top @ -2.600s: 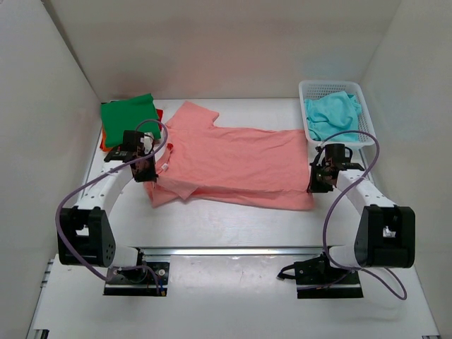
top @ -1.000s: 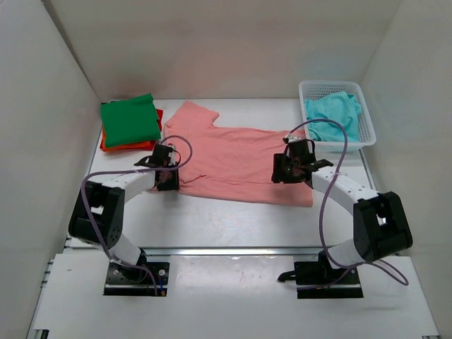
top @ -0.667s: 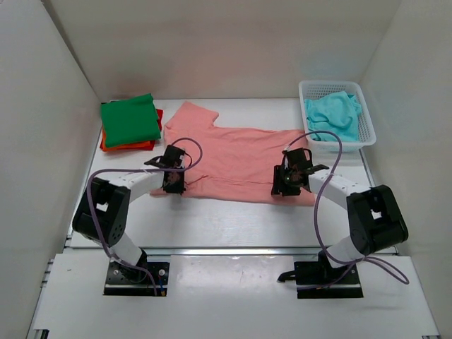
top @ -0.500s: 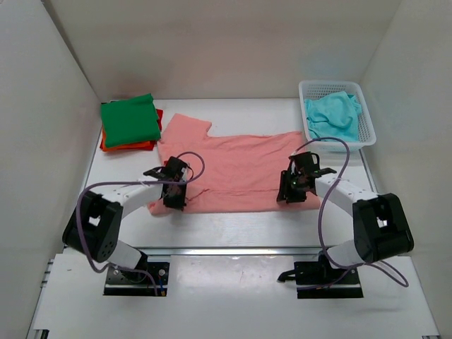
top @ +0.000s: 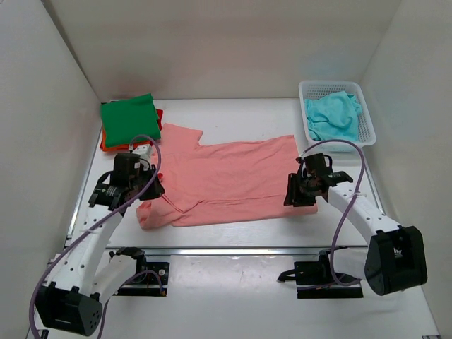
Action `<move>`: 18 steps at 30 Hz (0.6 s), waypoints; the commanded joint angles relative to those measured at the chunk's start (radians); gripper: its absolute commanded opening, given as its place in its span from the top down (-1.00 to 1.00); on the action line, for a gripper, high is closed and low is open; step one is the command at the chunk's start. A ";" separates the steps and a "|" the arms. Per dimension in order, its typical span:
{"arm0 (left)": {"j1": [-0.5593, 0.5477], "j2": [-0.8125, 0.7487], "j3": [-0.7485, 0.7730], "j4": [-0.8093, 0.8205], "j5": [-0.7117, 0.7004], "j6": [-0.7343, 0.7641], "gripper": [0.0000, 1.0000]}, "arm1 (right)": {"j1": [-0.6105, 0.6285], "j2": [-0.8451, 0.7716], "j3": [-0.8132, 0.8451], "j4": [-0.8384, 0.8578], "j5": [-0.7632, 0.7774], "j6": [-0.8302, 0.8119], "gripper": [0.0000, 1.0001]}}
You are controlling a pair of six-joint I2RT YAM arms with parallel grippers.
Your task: Fold and stack the t-shirts
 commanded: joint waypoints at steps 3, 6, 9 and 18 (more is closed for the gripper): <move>-0.024 0.059 -0.046 0.049 0.052 -0.008 0.31 | 0.023 0.040 0.064 0.119 -0.015 -0.064 0.29; -0.012 0.117 -0.118 0.220 0.062 -0.066 0.32 | 0.020 0.111 0.090 0.182 -0.038 -0.072 0.28; 0.005 0.235 -0.138 0.368 0.056 -0.097 0.40 | 0.028 0.163 0.085 0.256 -0.046 -0.063 0.32; 0.111 0.439 -0.065 0.450 -0.223 -0.016 0.32 | -0.020 0.309 0.030 0.305 0.039 -0.044 0.39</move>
